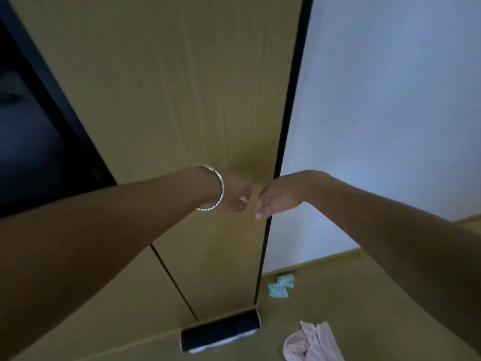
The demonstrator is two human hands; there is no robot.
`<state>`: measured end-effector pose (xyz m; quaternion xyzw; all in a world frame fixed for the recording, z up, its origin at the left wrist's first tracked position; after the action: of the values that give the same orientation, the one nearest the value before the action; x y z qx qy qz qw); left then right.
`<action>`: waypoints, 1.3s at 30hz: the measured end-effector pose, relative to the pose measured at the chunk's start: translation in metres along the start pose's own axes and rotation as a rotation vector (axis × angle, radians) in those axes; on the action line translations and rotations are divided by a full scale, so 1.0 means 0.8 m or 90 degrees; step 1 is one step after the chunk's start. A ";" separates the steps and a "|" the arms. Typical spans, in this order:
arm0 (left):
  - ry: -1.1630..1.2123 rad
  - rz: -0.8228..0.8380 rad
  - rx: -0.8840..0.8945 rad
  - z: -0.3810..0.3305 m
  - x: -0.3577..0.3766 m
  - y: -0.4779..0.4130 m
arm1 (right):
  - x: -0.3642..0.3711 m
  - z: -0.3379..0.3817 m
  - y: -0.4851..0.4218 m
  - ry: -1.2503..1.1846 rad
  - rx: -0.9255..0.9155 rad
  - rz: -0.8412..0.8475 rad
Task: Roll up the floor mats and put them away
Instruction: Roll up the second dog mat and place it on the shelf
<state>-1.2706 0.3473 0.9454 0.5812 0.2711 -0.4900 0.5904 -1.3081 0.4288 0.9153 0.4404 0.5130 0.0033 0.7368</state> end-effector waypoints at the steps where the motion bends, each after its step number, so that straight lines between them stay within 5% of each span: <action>1: -0.001 -0.023 -0.012 0.004 -0.046 0.020 | -0.034 0.003 0.038 0.000 0.007 -0.027; 8: -0.125 -0.200 -0.134 0.027 -0.281 0.152 | -0.200 0.003 0.256 0.001 0.041 -0.287; 17: -0.052 -0.421 -0.320 0.017 -0.377 0.251 | -0.238 -0.006 0.353 0.114 0.032 -0.416; 23: -0.072 -0.441 -0.418 0.030 -0.330 0.295 | -0.250 0.058 0.341 0.138 -0.118 -0.490; 39: 0.060 -0.293 -0.724 0.075 -0.075 0.531 | -0.161 0.343 0.247 0.245 -0.439 -0.384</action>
<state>-0.9280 0.2400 1.1879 0.1227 0.6345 -0.3571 0.6744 -1.0724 0.3142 1.1648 -0.0059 0.7134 0.0409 0.6996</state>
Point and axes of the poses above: each hand's wrist, its own y-axis away from the middle knuckle, its own x-axis out of the palm, z = x × y, the point moved 6 cm from there along -y, towards the middle knuckle, and after that the axes turned 8 degrees about -x, right-handed, at the moved point
